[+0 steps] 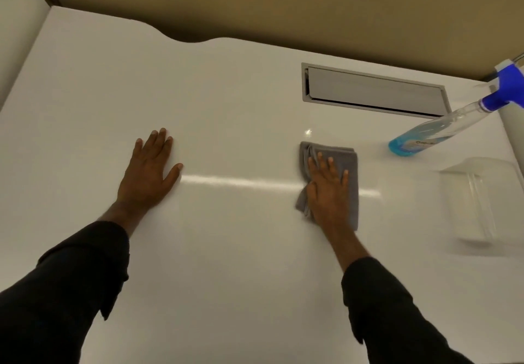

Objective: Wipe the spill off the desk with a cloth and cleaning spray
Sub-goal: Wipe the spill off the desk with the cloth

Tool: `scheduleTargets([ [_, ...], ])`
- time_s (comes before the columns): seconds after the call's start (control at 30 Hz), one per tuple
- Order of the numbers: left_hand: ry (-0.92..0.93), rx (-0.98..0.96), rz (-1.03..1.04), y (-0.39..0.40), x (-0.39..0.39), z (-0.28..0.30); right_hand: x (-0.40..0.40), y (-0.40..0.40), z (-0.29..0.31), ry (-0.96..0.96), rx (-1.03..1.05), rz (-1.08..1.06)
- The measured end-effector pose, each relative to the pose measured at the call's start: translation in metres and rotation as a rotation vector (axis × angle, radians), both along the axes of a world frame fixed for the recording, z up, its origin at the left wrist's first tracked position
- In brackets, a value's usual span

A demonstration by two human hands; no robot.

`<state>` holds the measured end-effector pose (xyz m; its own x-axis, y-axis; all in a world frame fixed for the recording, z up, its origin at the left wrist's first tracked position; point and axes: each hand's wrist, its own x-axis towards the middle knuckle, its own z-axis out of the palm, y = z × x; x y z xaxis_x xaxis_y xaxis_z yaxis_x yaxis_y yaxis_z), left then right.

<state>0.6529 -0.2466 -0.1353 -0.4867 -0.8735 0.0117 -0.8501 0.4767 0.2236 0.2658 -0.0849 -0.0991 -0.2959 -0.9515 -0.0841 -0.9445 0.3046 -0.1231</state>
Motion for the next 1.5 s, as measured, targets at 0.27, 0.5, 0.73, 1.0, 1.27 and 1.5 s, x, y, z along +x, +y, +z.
scheduleTargets([
  [0.27,0.002,-0.007,-0.001,0.002,-0.001,0.002,0.078,-0.057,-0.014,-0.090,-0.074,0.214],
  [0.5,0.072,-0.003,0.009,0.004,-0.002,0.007,0.191,-0.005,-0.013,-0.139,-0.023,0.649],
  [0.73,0.052,-0.007,0.012,0.005,-0.002,0.007,0.174,0.105,-0.015,-0.227,0.040,1.037],
  [1.0,0.051,-0.002,0.012,0.005,-0.003,0.006,0.050,0.122,-0.007,-0.248,0.080,0.964],
  [1.27,0.052,-0.004,0.013,0.003,-0.002,0.004,-0.044,0.043,0.005,-0.151,-0.066,0.192],
  [1.5,0.050,-0.012,0.015,0.004,-0.001,0.002,0.014,0.007,-0.001,-0.141,-0.070,0.118],
])
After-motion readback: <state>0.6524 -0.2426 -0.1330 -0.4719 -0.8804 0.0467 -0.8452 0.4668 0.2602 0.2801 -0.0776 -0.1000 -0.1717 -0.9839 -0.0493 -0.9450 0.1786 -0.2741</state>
